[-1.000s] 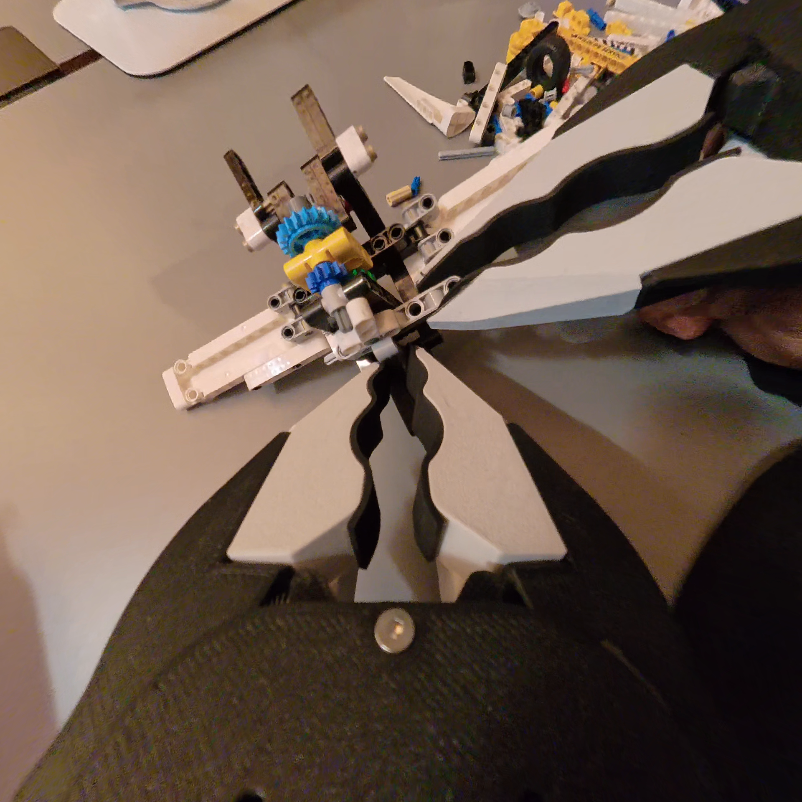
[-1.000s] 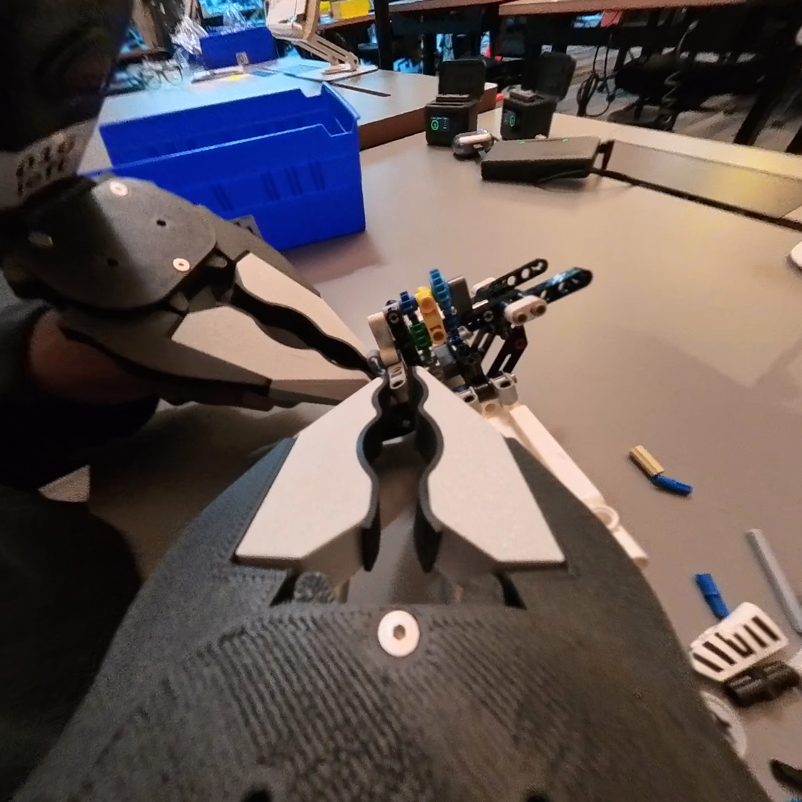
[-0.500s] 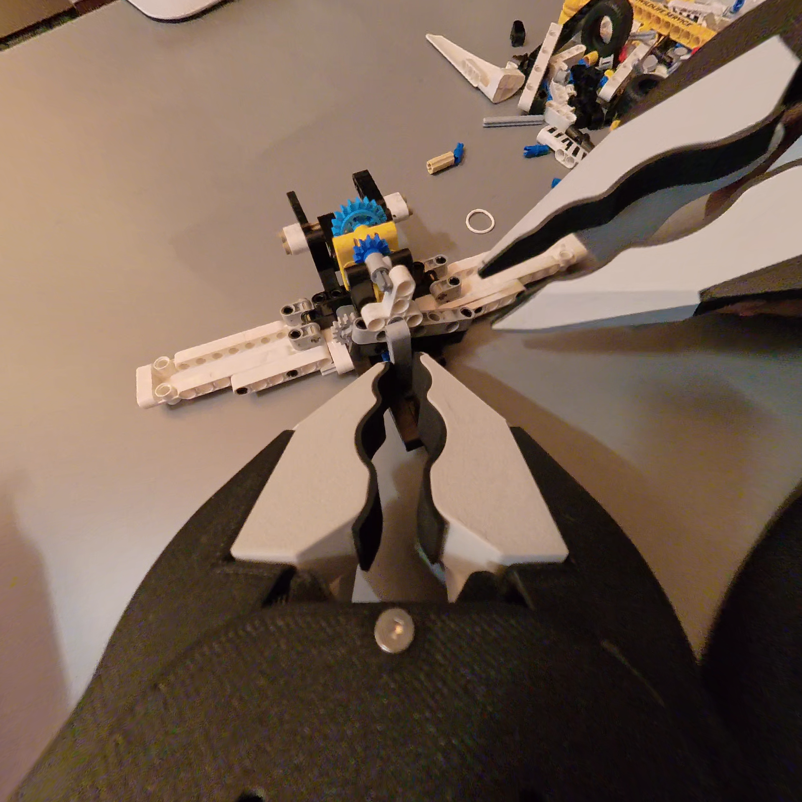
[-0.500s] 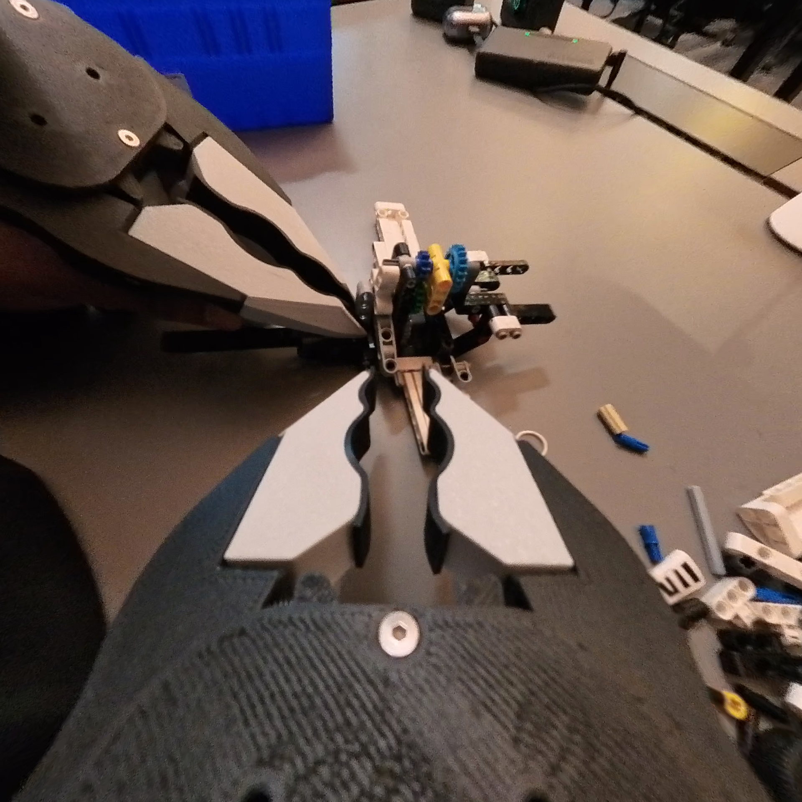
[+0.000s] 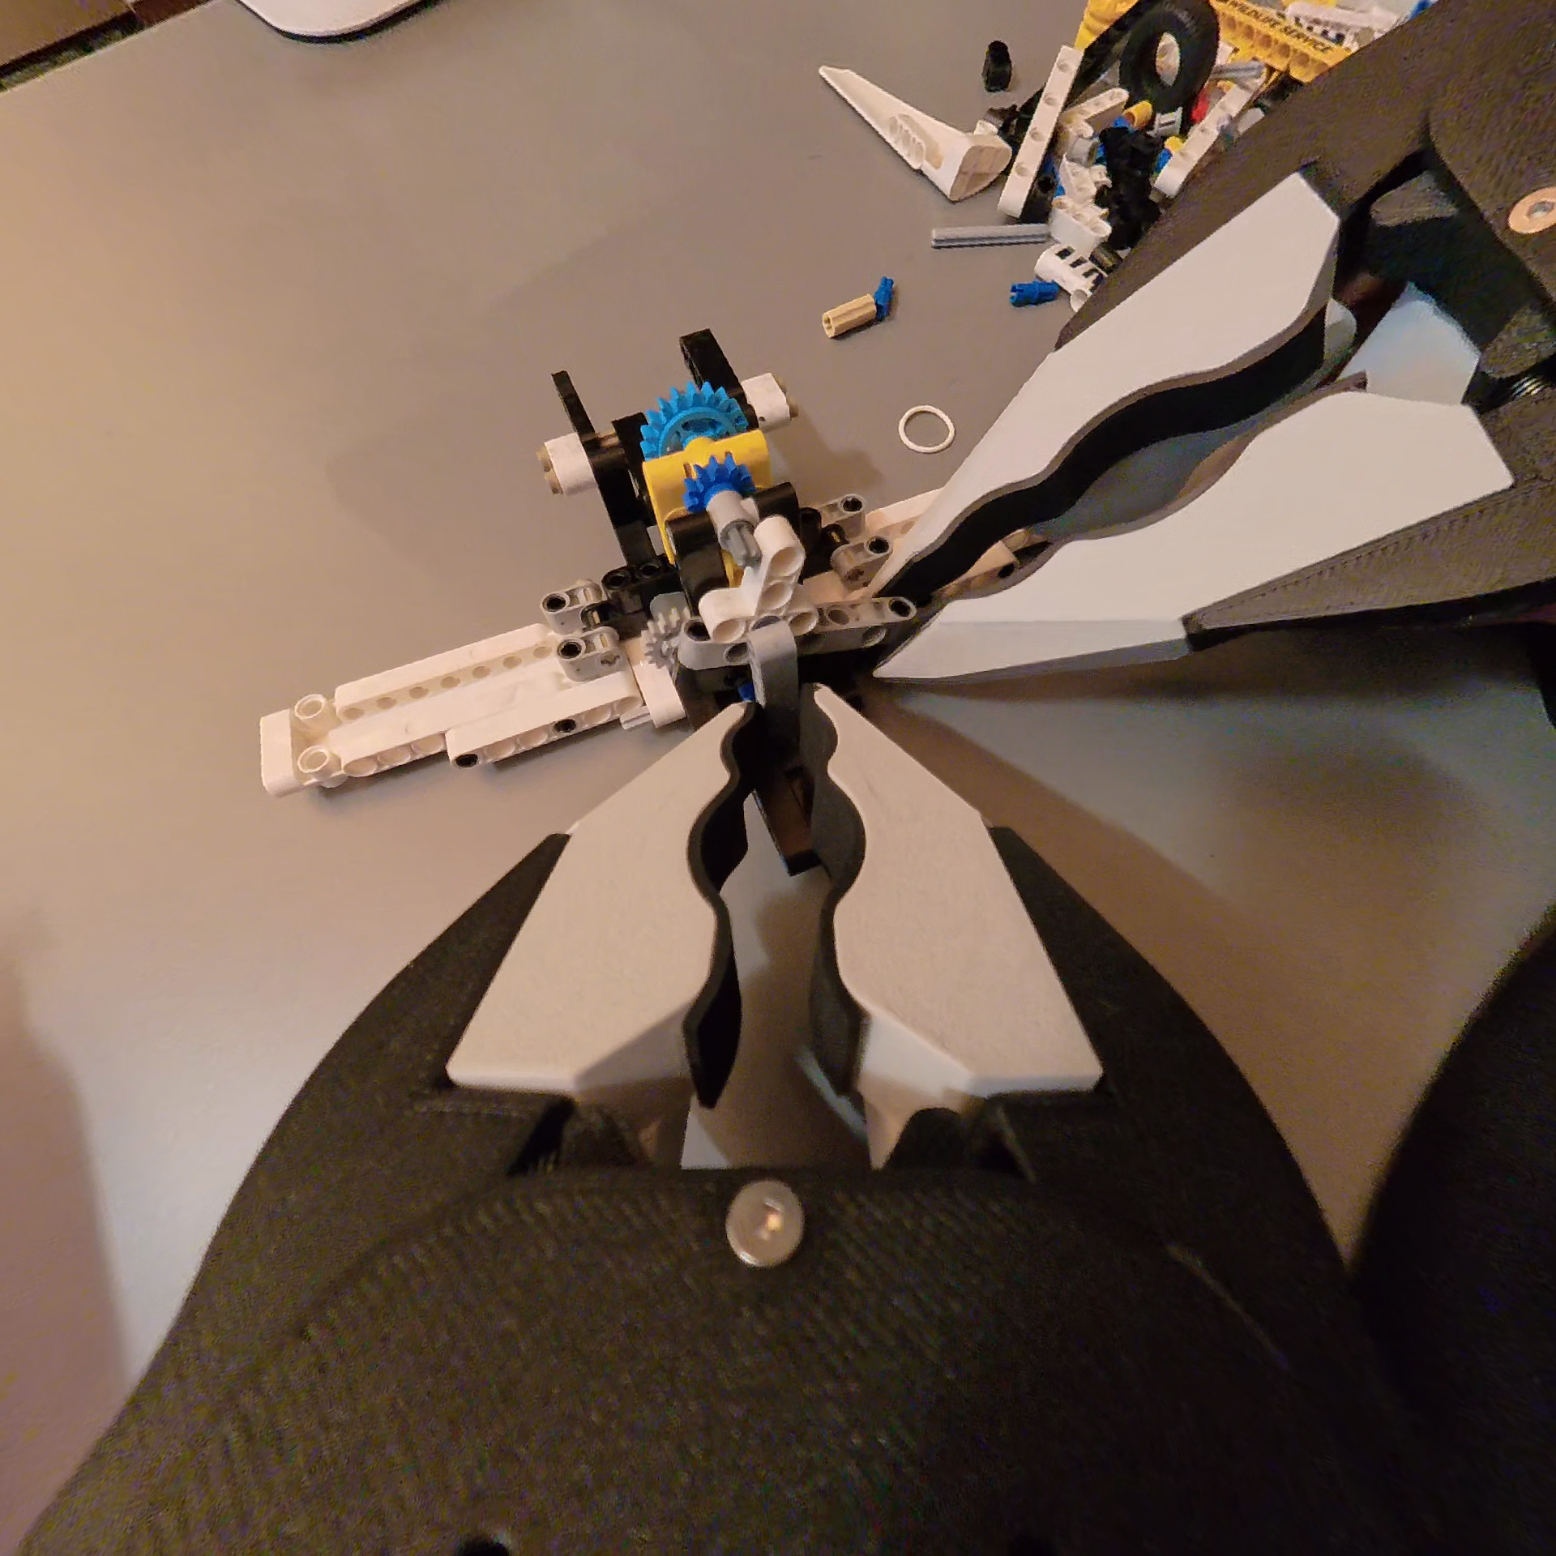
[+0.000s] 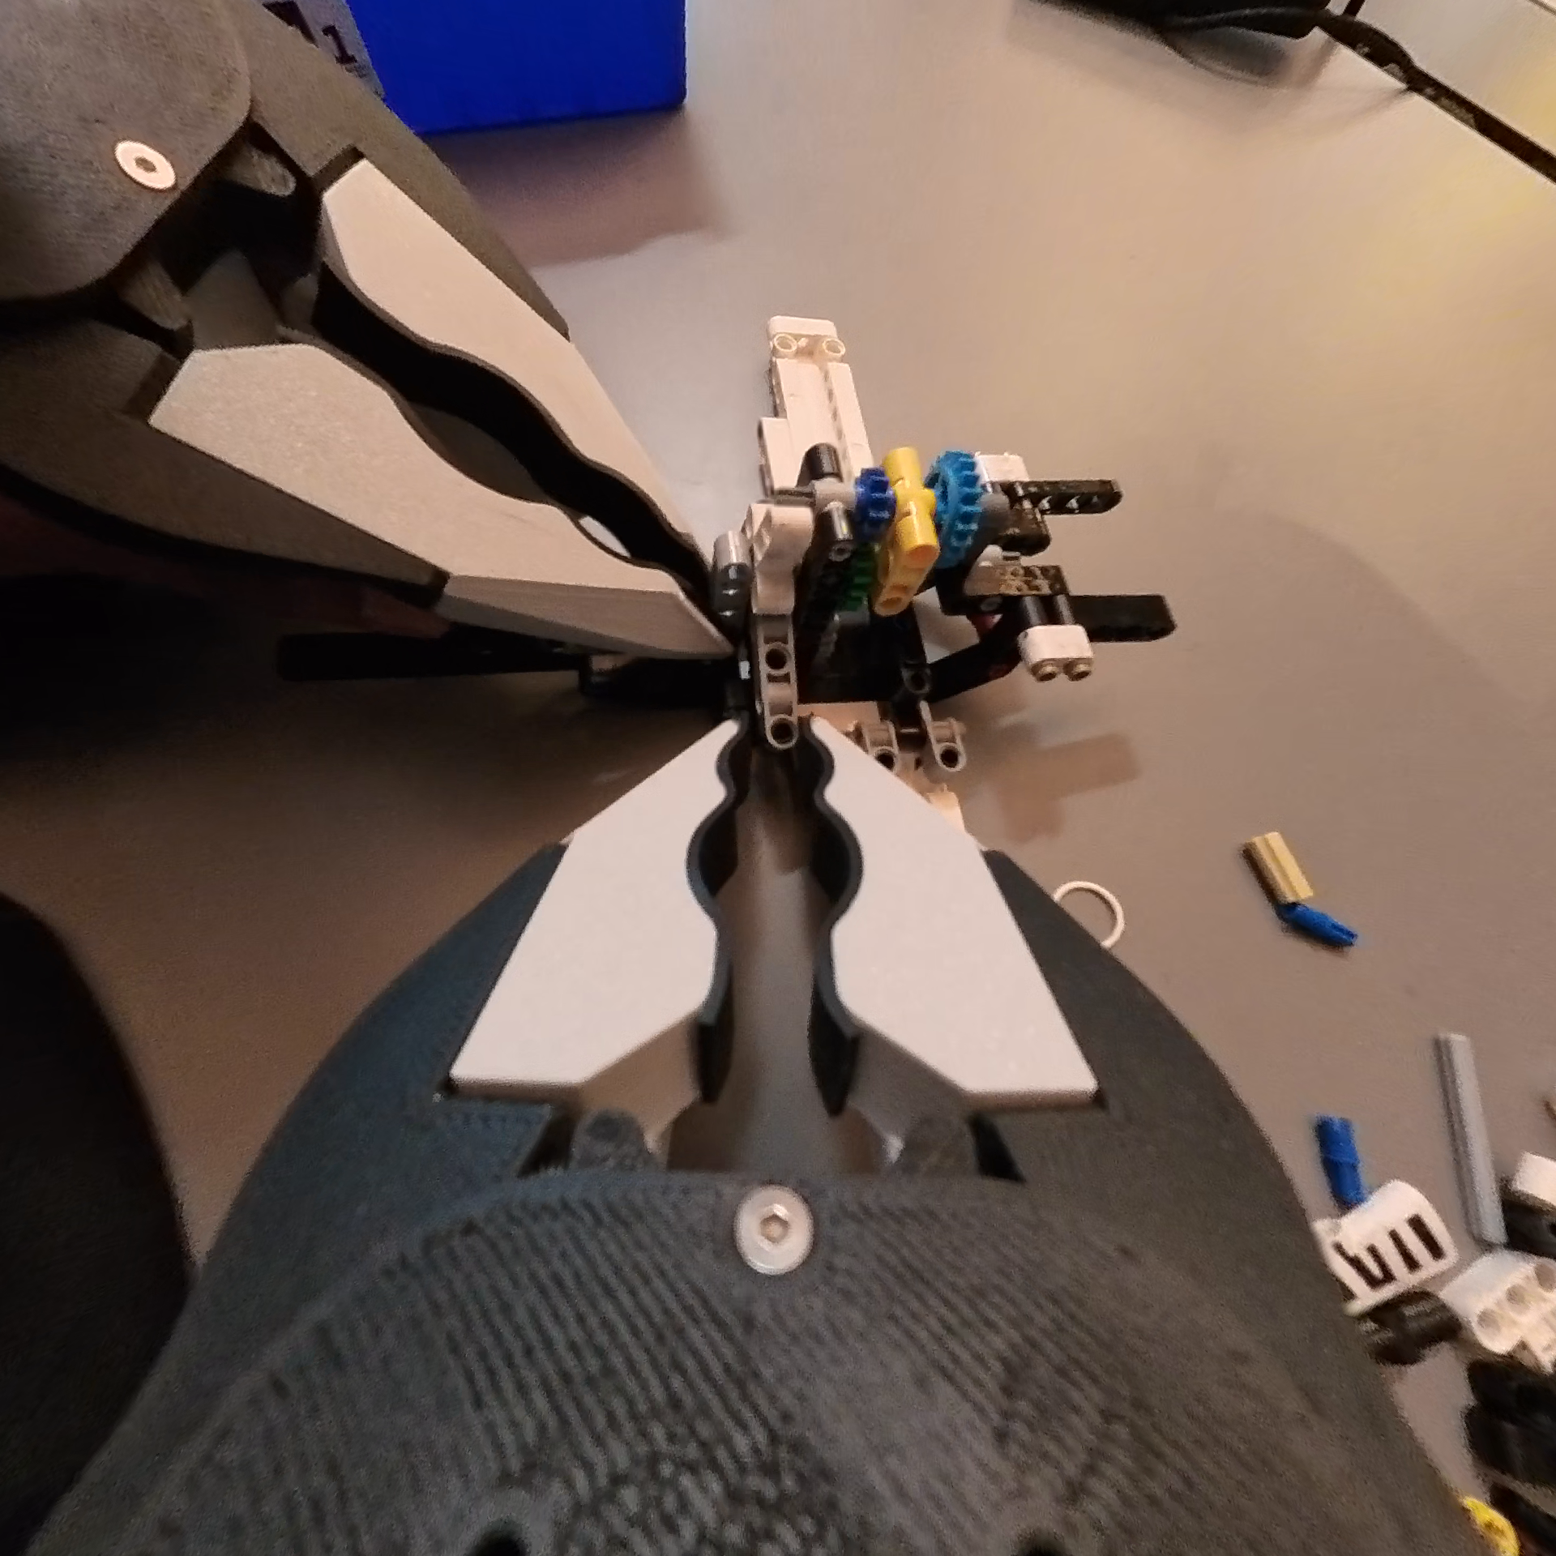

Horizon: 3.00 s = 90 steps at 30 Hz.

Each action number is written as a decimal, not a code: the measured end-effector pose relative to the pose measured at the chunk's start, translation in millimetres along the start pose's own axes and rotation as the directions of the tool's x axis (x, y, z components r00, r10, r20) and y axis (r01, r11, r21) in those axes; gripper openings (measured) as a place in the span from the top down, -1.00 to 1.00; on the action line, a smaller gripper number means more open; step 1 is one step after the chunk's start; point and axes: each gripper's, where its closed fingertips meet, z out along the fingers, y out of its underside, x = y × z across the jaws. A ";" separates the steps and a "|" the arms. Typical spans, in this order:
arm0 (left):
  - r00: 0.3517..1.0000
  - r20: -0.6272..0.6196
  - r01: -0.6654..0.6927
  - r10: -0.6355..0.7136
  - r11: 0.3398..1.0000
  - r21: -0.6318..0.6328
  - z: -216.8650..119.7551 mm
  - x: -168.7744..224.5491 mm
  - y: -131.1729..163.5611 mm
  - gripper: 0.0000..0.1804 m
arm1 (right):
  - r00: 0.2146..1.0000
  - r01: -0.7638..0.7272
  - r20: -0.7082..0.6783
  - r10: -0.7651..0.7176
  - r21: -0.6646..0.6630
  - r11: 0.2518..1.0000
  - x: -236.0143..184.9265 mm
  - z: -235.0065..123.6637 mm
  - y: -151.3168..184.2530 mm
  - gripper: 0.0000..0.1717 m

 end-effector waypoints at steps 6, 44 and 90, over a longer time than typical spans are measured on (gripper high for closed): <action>1.000 -0.005 0.005 -0.005 1.000 0.001 -0.1 0.0 0.1 0.91 | 0.998 -0.062 0.033 0.061 0.019 0.998 0.0 -0.8 -3.2 0.91; 0.933 0.082 -0.352 0.350 0.936 0.010 3.1 8.4 -2.1 0.90 | 0.990 -0.126 0.067 0.123 0.044 0.991 4.5 -3.6 -8.1 1.00; 0.985 -0.170 -0.009 0.020 0.998 0.060 -24.5 15.4 0.8 0.92 | 0.997 -0.067 0.053 0.061 0.119 0.991 -15.0 -8.3 -23.6 0.81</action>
